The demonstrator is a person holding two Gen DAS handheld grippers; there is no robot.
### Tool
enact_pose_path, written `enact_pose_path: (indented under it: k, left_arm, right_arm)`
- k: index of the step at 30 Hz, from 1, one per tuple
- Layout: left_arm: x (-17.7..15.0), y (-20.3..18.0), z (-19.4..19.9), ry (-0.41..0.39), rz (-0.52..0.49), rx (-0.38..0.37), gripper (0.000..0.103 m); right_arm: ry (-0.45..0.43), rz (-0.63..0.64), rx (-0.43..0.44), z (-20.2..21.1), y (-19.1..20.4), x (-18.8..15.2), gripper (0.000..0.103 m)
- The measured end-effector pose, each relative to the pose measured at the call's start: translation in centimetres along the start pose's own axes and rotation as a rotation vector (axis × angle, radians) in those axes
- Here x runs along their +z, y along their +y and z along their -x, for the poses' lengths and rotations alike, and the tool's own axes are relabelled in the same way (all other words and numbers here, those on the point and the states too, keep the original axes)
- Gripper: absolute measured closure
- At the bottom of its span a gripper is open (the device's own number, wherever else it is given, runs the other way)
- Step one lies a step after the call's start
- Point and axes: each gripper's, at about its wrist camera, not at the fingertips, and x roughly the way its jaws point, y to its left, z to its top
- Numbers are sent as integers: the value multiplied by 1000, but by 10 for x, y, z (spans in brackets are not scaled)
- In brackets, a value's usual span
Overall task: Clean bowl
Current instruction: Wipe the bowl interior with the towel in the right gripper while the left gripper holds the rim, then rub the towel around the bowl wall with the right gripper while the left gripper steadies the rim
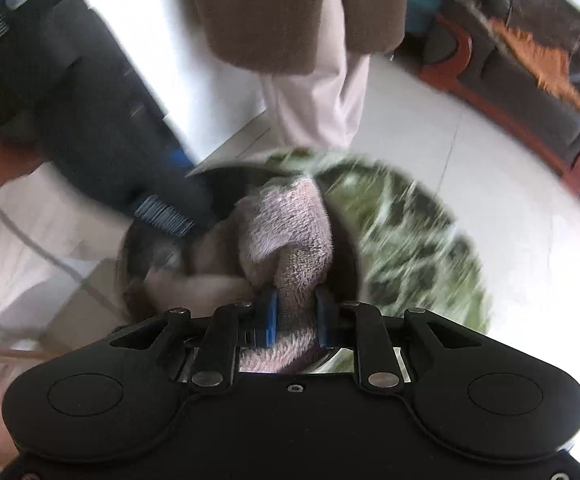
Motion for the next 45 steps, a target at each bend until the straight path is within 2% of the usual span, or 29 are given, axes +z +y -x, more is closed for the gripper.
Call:
enact_pose_path:
  k: [5,12,16,18,20,25,32,35,40,45]
  left_arm:
    - [-5,-4,3,1,-27,4,84]
    - [-13,-10,10,-10,-40,-7,85]
    - [1,0,18,-57,-33,-9,85]
    - [7,4,14,-52,-37,4,85]
    - [9,8,10,-38,-25,-17,86]
    - [5,6,9,-15,-15,-40,95]
    - [-3,3,15,8,-18,-39,91]
    - [2,3,16,-23,-47,2,91]
    - [4,5,10,-11,-39,-5,92]
    - [2,3,11,-21,-15,3,92]
  right_arm:
    - [-14,-24,-37,-5,-10,7,85]
    - [-34,138,-93,-17,-11,23,85]
    - [-32,184,-96,-16,-7,20,85]
    - [-33,182,-99,-16,-5,18,85]
    - [-34,174,-100,-17,-3,17,85]
    - [-41,192,-104,-22,-2,19,84]
    - [-57,192,-94,-24,-3,24,84]
    - [-57,205,-101,-24,1,20,84]
    - [-77,200,-104,-22,1,20,79]
    - [-67,109,-116,-25,-4,16,82]
